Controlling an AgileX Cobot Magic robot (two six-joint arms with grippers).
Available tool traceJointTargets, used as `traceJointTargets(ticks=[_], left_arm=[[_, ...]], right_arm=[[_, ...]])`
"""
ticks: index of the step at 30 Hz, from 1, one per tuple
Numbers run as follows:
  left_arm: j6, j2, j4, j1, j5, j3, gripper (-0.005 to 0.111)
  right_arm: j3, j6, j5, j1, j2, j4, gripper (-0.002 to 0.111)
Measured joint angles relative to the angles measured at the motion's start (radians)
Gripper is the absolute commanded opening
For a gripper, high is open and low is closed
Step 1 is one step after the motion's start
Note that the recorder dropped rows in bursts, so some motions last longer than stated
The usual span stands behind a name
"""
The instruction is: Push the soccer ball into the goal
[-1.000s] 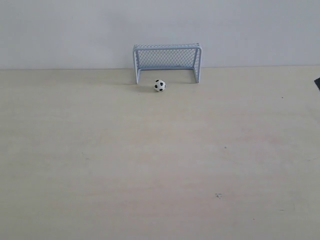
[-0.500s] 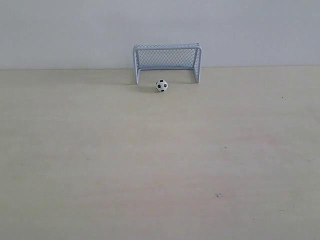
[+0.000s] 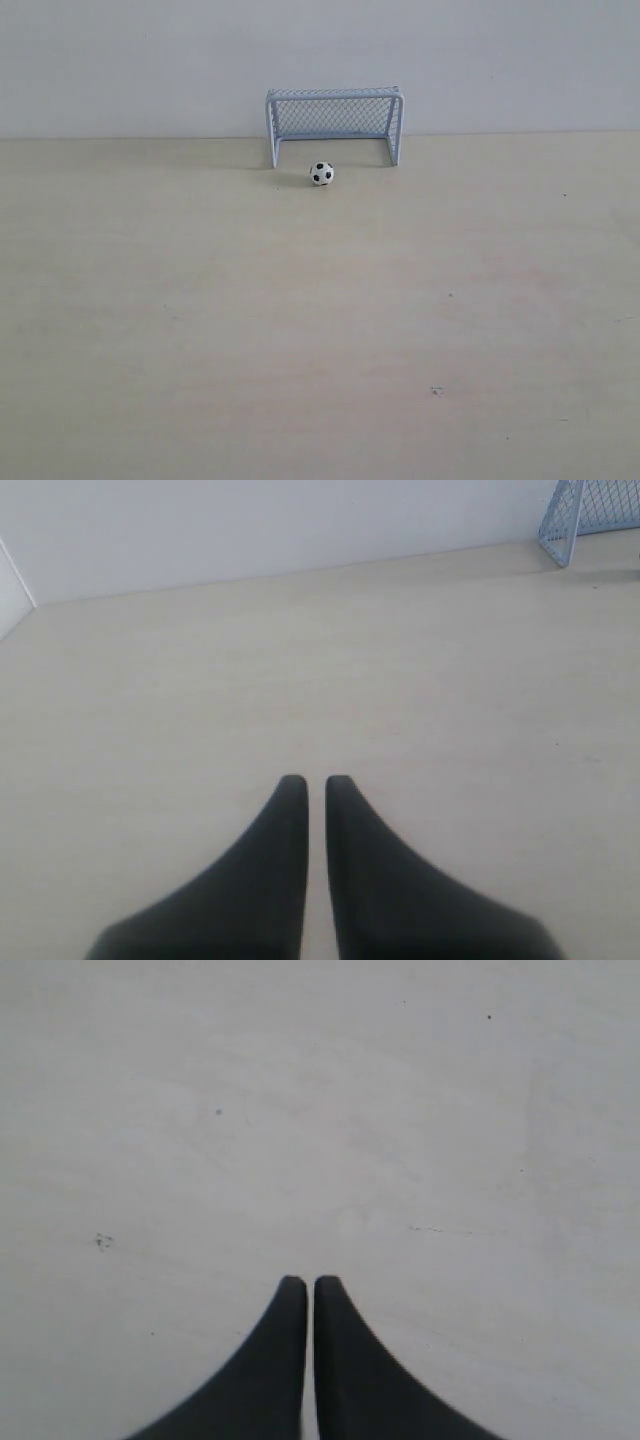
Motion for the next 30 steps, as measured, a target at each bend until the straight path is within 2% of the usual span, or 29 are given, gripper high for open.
traceJointTargets(ticks=[30], left_arm=[[0.000, 0.000, 0.000, 0.000, 0.000, 0.000, 0.006]], right_arm=[[0.032, 0.011, -0.038, 0.000, -0.005, 0.027, 0.000]])
